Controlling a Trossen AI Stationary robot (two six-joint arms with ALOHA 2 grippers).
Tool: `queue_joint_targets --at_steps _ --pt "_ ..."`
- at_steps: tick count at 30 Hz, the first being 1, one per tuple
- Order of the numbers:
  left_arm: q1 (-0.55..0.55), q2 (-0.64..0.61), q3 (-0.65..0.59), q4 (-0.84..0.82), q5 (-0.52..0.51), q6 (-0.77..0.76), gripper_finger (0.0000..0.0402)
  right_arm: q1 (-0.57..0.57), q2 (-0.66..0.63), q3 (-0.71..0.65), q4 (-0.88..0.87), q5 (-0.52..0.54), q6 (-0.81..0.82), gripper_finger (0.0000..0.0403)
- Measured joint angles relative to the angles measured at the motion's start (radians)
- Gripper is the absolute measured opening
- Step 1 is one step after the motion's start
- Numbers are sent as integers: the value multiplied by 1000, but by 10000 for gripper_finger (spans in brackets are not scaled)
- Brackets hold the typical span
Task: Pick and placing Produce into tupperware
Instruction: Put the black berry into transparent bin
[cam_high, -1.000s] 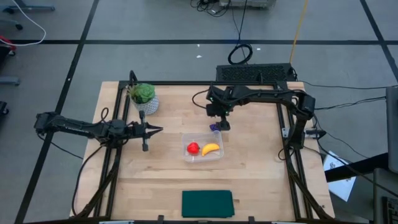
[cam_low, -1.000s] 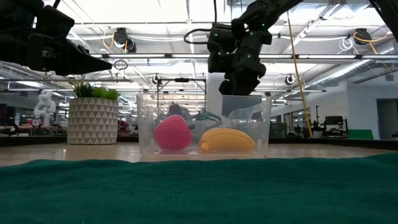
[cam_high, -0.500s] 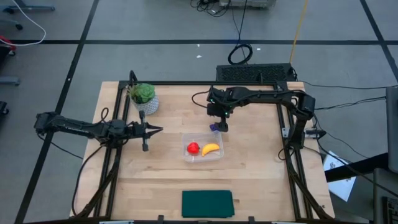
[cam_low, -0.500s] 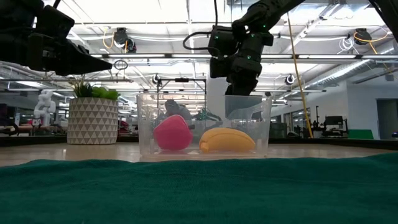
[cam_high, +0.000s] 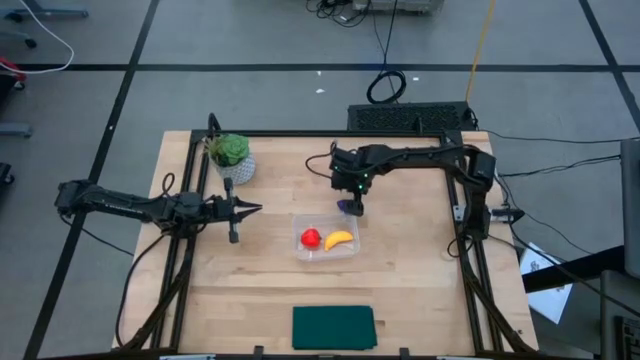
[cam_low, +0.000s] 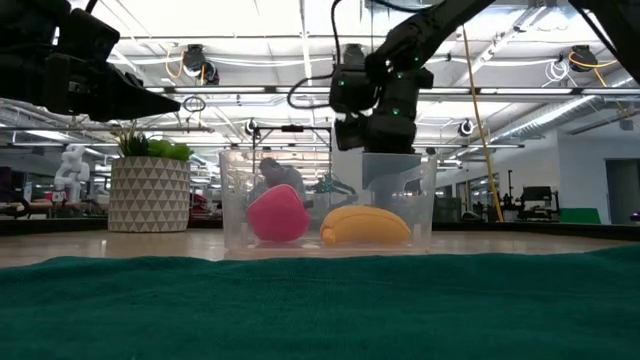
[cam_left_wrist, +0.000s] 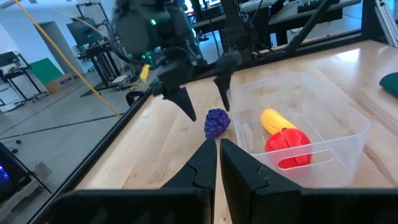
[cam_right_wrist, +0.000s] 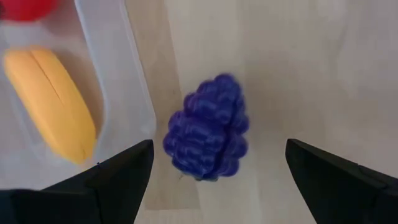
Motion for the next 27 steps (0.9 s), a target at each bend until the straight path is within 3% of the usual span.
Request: queue_joint_targets --at_steps 27 --pt "0 0 0 -22 0 -1 26 21 65 1 11 48 -54 357"
